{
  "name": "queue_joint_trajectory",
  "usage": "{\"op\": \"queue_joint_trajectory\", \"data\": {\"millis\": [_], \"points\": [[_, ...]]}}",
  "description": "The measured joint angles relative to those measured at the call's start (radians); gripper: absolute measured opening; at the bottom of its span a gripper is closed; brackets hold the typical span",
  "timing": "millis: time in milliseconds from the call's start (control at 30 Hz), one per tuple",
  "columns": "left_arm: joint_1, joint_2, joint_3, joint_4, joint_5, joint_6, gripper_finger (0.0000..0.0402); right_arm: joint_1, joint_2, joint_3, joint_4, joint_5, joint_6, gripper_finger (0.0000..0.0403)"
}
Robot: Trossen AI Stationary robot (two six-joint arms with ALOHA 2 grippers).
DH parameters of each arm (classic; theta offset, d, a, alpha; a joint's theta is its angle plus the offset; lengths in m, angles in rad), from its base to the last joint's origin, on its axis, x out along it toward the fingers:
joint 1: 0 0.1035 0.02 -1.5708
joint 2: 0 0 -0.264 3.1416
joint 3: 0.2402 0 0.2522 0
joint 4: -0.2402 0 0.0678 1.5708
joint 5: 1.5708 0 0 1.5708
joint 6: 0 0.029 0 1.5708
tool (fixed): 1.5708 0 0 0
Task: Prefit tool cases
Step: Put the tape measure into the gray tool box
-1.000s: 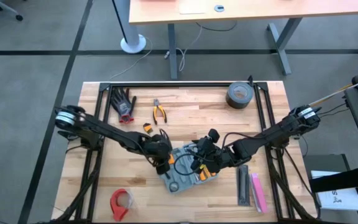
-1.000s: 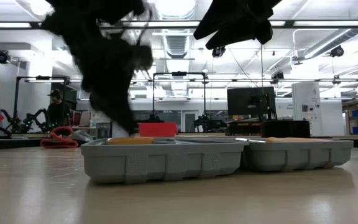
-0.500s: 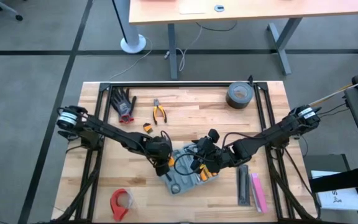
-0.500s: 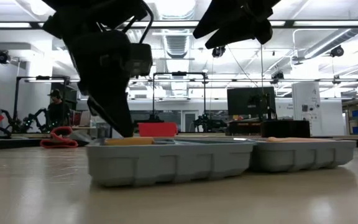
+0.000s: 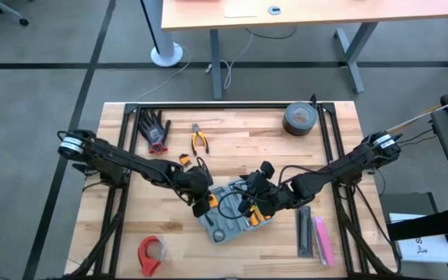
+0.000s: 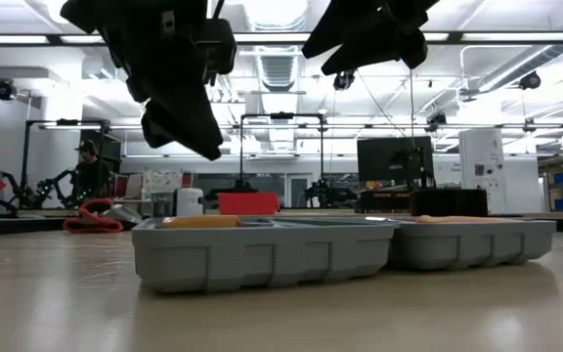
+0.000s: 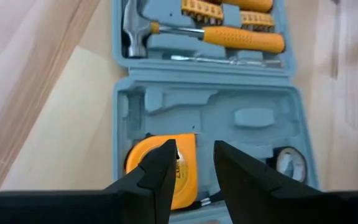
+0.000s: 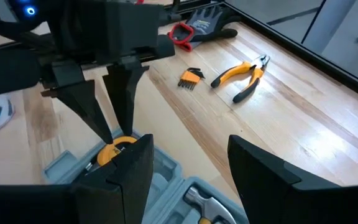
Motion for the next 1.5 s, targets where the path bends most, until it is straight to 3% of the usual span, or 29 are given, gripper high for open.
{"op": "queue_joint_trajectory", "data": {"millis": [200, 367, 500, 833, 1100, 1500], "points": [[0.0, 0.026, 0.0, -0.007, 0.002, -0.002, 0.0114, -0.003, 0.0, 0.0, 0.003, 0.0, 0.0, 0.0186], [-0.014, 0.174, 0.002, 0.009, 0.005, 0.011, 0.0114, -0.003, 0.0, 0.0, 0.003, 0.0, -0.001, 0.0186], [-0.011, 0.235, 0.01, 0.052, 0.107, 0.012, 0.0113, -0.003, -0.001, -0.001, 0.003, 0.0, 0.0, 0.0186], [-0.011, 0.119, -0.007, -0.031, 0.028, 0.006, 0.0113, -0.002, -0.001, -0.001, 0.003, 0.0, 0.0, 0.0186], [-0.01, 0.088, -0.006, -0.023, 0.024, 0.001, 0.0113, -0.002, -0.001, -0.002, -0.004, -0.001, -0.002, 0.0186], [-0.01, 0.085, -0.003, -0.049, 0.018, 0.01, 0.0113, -0.061, 0.083, -0.06, 0.105, -0.26, -0.147, 0.0186]]}}
